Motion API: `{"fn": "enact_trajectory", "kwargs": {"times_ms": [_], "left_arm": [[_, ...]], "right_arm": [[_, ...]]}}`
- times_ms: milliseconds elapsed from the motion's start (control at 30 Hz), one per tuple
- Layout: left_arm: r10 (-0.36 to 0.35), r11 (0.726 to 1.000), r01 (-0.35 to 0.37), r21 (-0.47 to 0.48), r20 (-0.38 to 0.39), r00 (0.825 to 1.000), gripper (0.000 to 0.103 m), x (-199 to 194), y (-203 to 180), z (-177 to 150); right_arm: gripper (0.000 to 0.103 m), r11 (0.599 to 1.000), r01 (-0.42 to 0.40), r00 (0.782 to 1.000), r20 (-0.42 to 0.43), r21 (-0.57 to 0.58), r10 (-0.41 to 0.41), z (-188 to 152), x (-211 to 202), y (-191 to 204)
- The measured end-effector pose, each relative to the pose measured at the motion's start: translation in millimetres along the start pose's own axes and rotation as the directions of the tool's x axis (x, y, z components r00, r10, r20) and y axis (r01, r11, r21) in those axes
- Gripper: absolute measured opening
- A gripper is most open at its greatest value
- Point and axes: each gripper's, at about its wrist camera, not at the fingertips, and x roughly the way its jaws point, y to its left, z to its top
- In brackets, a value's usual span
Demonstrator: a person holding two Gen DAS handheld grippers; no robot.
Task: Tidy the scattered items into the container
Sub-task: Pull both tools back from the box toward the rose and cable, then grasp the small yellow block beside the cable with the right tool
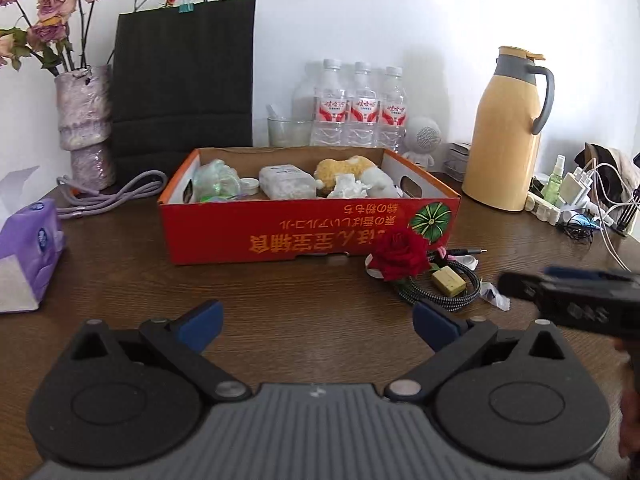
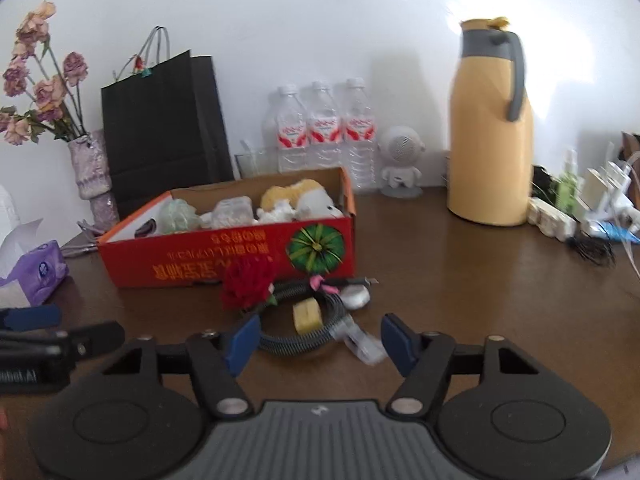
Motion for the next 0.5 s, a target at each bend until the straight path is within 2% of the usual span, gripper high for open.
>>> {"fn": "enact_trajectory", "kwargs": {"times_ms": [133, 167, 233, 367, 500], "left_arm": [[0.005, 1.000, -0.006, -0.011, -0.028, 1.000, 0.103, 9, 3, -3], [0.008, 1.000, -0.009, -0.016, -0.032, 0.999, 0.103, 10, 5, -3], [0.015, 1.000, -0.016, -0.024, -0.040, 0.999, 0.103, 13, 10, -4], [0.017, 1.000, -0.017, -0.010, -0.038, 0.999, 0.103, 19, 14, -5], [-0.008, 1.000, 0.008, 0.015, -0.041, 0.999, 0.103, 22, 7, -6]], "right_arm": [[0.039, 0.994, -0.010, 0.998, -0.062, -0.105, 0.004, 13, 44, 16], [0.030, 0.988, -0.002, 0.997, -0.082, -0.157, -0.011, 13, 56, 21], [0.019, 0.977, 0.013, 0.990, -0.134, -0.215, -0.043, 11, 76, 27], [0.021, 0.972, 0.048, 0.988, -0.130, -0.228, -0.079, 6, 86, 28], [0.017, 0.986, -0.001, 0.989, -0.147, -0.168, -0.024, 7, 89, 17]]}}
